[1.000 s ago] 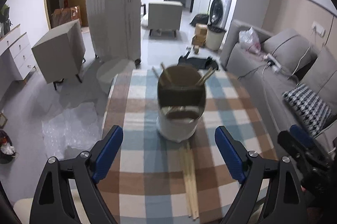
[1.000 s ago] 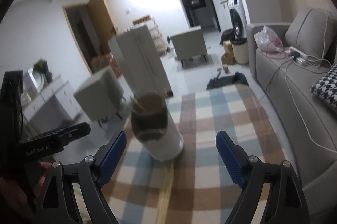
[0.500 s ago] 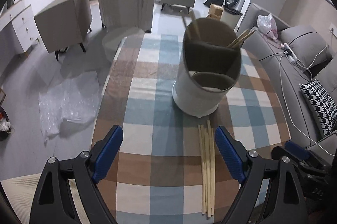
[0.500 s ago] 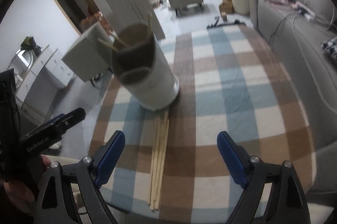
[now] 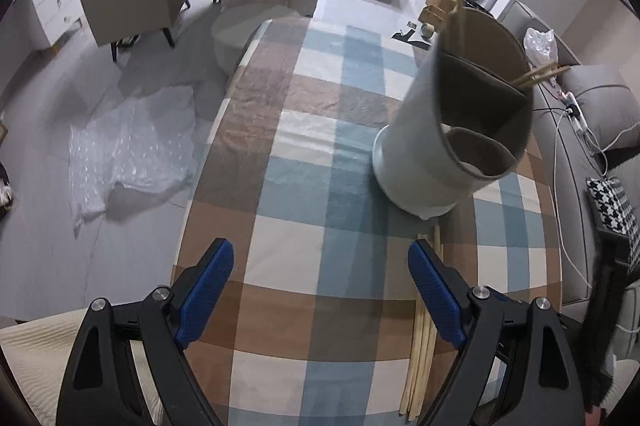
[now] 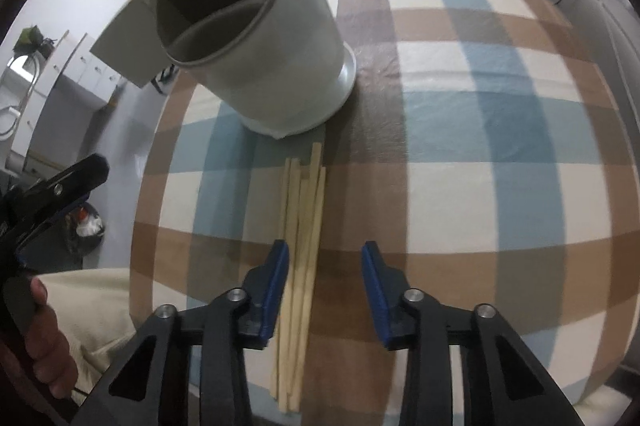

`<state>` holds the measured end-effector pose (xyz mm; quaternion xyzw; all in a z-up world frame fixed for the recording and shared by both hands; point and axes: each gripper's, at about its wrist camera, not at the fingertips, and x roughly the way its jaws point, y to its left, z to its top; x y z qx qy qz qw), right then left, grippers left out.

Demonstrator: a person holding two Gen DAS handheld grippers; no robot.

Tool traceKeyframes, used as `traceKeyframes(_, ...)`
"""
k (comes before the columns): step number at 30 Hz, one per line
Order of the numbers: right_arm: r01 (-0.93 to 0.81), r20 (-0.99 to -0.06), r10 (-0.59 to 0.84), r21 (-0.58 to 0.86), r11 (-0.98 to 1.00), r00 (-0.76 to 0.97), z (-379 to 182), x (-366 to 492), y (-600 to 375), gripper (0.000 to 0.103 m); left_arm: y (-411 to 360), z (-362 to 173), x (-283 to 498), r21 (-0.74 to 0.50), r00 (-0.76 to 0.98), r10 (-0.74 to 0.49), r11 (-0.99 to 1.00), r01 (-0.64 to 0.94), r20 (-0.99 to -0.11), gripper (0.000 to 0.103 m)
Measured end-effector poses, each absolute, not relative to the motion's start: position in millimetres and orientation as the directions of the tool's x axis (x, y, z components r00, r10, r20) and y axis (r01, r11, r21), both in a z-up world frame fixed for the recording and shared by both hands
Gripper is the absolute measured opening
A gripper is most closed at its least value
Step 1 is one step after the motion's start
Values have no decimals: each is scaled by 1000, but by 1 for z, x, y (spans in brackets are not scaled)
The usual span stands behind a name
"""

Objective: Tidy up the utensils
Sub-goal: 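Withdraw both tools from the holder back toward the chopstick bundle, then lower the right tool onto the bundle and close on one chopstick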

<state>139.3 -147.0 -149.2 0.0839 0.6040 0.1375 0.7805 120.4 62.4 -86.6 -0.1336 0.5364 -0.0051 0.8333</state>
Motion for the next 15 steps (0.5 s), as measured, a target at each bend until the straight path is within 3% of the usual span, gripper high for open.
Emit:
traceKeyframes(7, -132, -966, 194, 173, 976, 171, -172, 155, -125, 18, 82, -97, 124, -262, 391, -176, 948, -179, -903, 86)
traceKeyframes(15, -196, -973, 114, 75, 978, 198, -168, 148, -107, 15, 92, -102, 124, -281, 378, -192, 940, -195, -906, 86)
